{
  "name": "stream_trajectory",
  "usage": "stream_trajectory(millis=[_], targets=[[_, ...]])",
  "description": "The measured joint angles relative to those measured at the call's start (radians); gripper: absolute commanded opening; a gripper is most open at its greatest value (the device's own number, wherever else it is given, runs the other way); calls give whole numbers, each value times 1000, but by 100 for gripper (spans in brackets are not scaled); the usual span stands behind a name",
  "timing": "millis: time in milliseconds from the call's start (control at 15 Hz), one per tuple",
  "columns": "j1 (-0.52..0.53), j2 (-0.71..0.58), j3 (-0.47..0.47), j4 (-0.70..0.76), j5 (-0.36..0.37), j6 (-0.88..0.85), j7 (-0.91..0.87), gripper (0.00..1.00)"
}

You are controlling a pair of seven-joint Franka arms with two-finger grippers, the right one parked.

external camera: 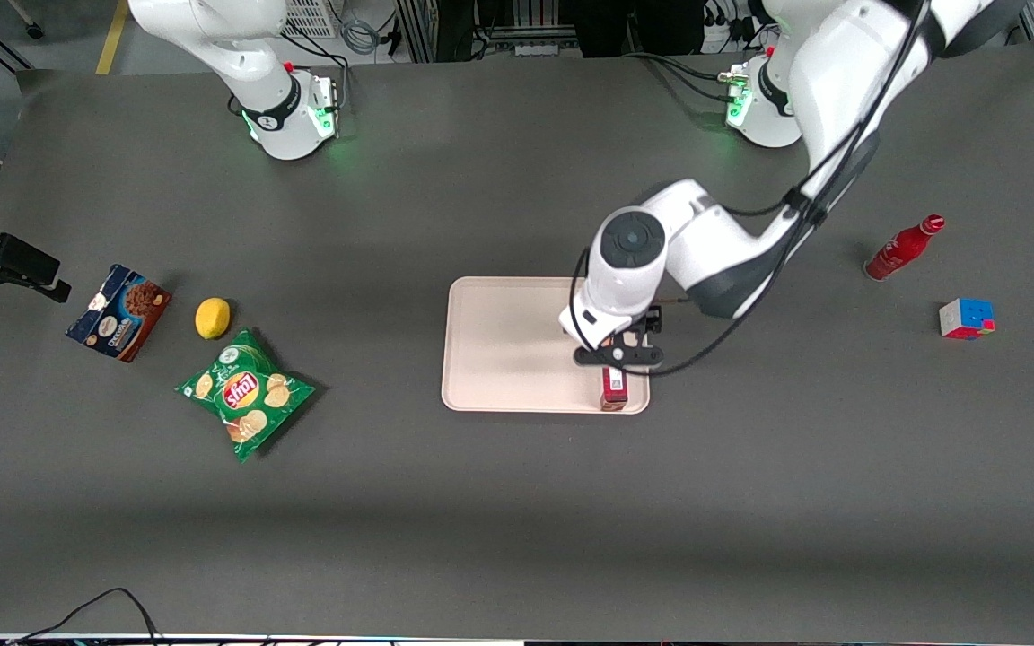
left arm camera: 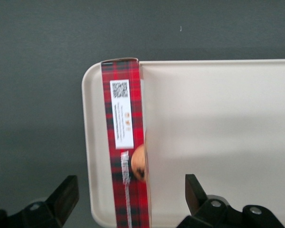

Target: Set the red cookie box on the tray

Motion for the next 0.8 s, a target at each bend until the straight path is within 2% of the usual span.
stream_trajectory(millis=[200, 400, 533, 667, 800], targets=[[3, -108, -14, 104, -169, -199, 155, 100], [17, -232, 17, 159, -225, -344, 314, 100], [21, -320, 93, 172, -294, -433, 465, 100], [24, -409, 220, 176, -383, -490, 616, 100], [29, -487, 344, 174, -421, -518, 720, 100]])
